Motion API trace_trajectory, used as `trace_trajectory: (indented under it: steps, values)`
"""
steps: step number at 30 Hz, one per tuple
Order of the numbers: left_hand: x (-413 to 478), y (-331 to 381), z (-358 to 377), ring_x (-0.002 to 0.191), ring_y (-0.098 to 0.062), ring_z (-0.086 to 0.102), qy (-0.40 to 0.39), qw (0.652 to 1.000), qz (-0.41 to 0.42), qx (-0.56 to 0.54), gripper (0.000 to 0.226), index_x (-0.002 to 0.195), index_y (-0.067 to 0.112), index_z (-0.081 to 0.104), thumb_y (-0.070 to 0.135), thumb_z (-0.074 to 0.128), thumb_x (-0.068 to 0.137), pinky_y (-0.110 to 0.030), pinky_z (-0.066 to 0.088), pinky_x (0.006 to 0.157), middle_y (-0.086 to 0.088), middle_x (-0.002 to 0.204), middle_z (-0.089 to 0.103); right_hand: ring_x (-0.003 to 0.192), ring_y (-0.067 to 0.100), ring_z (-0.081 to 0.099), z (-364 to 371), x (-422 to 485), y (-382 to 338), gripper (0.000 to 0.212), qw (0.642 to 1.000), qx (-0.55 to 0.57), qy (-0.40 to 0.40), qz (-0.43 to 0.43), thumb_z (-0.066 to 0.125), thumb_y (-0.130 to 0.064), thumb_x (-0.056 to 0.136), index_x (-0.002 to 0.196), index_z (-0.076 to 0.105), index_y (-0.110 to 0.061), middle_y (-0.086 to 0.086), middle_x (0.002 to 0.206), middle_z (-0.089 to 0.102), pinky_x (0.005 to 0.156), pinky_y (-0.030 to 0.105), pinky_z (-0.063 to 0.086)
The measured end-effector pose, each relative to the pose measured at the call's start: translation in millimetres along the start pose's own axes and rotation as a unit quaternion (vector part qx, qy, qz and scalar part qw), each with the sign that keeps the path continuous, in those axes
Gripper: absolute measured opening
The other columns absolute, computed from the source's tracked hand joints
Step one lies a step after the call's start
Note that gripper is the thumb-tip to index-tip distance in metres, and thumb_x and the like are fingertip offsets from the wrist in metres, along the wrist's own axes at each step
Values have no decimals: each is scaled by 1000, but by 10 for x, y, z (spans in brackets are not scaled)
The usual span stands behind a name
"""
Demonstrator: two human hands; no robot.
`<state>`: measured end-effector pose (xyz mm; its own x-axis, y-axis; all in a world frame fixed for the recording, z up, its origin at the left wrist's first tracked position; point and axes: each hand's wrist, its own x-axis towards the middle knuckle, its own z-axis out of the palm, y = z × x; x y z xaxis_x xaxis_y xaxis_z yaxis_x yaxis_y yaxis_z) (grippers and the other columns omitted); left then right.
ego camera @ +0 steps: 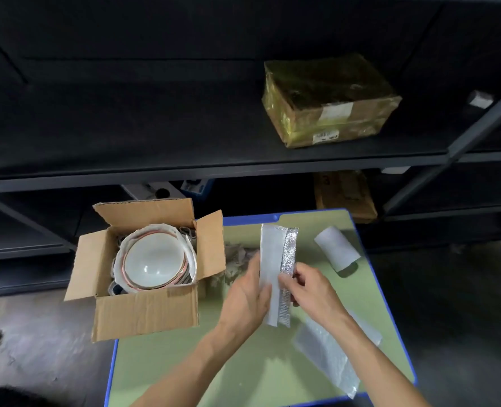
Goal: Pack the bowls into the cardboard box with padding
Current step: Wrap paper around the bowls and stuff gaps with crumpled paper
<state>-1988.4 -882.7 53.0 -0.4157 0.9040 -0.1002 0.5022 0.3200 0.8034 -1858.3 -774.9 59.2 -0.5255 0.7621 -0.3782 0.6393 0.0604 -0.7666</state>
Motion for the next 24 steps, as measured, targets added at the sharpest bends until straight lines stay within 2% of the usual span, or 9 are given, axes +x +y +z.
trace_trajectory:
  steps: [3, 6, 9, 12, 14, 17, 19, 21, 24]
  values:
    - [-22, 134, -65, 80, -4, 61, 33, 999, 21, -29, 51, 143, 27, 35, 16, 53, 96, -13, 39, 68, 17, 100, 61, 68, 32, 60, -77, -60, -48, 40, 1000, 21, 6, -17, 55, -58, 80, 80, 57, -18, 7, 71, 64, 67, 51, 55]
    - [-14, 227, -64, 74, -15, 56, 33, 999, -19, -32, 63, 143, 35, 29, 11, 43, 87, -31, 41, 66, 8, 103, 64, 72, 31, 63, -164, -134, -97, 42, 999, 29, 5, -18, 53, -59, 81, 83, 57, -17, 7, 75, 66, 71, 52, 56]
    - [-10, 310, -13, 66, -16, 53, 22, 1000, -16, 7, 66, 145, 29, 28, 20, 31, 80, -28, 36, 59, 0, 104, 65, 78, 30, 63, -204, -232, -163, 31, 999, 43, -1, -12, 55, -52, 82, 90, 60, -23, 8, 79, 66, 74, 51, 58]
    - [-49, 450, 38, 78, -25, 65, 4, 999, -5, -34, 57, 146, 31, 32, 29, 30, 89, -32, 49, 66, -7, 95, 69, 68, 20, 62, -197, -288, -222, 16, 998, 56, 5, -9, 62, -40, 84, 88, 61, -24, -1, 72, 65, 73, 46, 59]
    - [-103, 518, 50, 79, -19, 64, -14, 998, 24, -55, 45, 143, 44, 34, 28, 30, 100, -37, 52, 74, 2, 93, 68, 60, 10, 59, -194, -306, -237, 12, 999, 49, 16, -2, 62, -34, 87, 86, 60, -23, -7, 67, 62, 72, 44, 58]
    - [-198, 542, 38, 108, -2, 55, -32, 997, 31, -68, 44, 149, 49, 29, 34, 27, 108, -18, 42, 94, 14, 119, 60, 57, 8, 57, -226, -332, -251, 16, 999, 46, 21, 6, 62, -36, 88, 85, 59, -21, -12, 63, 58, 70, 39, 58]
    - [-243, 539, 26, 115, 2, 49, -19, 996, 32, -75, 44, 151, 48, 28, 35, 25, 109, -12, 35, 98, 15, 122, 56, 54, 6, 51, -227, -357, -260, 19, 998, 64, 14, 3, 63, -37, 89, 83, 59, -19, -15, 58, 51, 64, 32, 53]
    - [-234, 515, 20, 107, -2, 50, -5, 997, 34, -75, 43, 148, 46, 35, 32, 24, 109, -18, 38, 96, 10, 111, 57, 58, 8, 51, -214, -388, -293, 19, 995, 96, 4, -1, 64, -33, 92, 83, 60, -17, -13, 60, 50, 61, 27, 54]
    - [-180, 479, 1, 93, -6, 52, 0, 998, -6, -65, 36, 140, 32, 44, 33, 29, 108, -27, 44, 89, 4, 99, 48, 70, 18, 65, -195, -419, -334, 25, 987, 160, -16, -8, 62, -28, 97, 85, 61, -6, 9, 73, 64, 67, 34, 61]
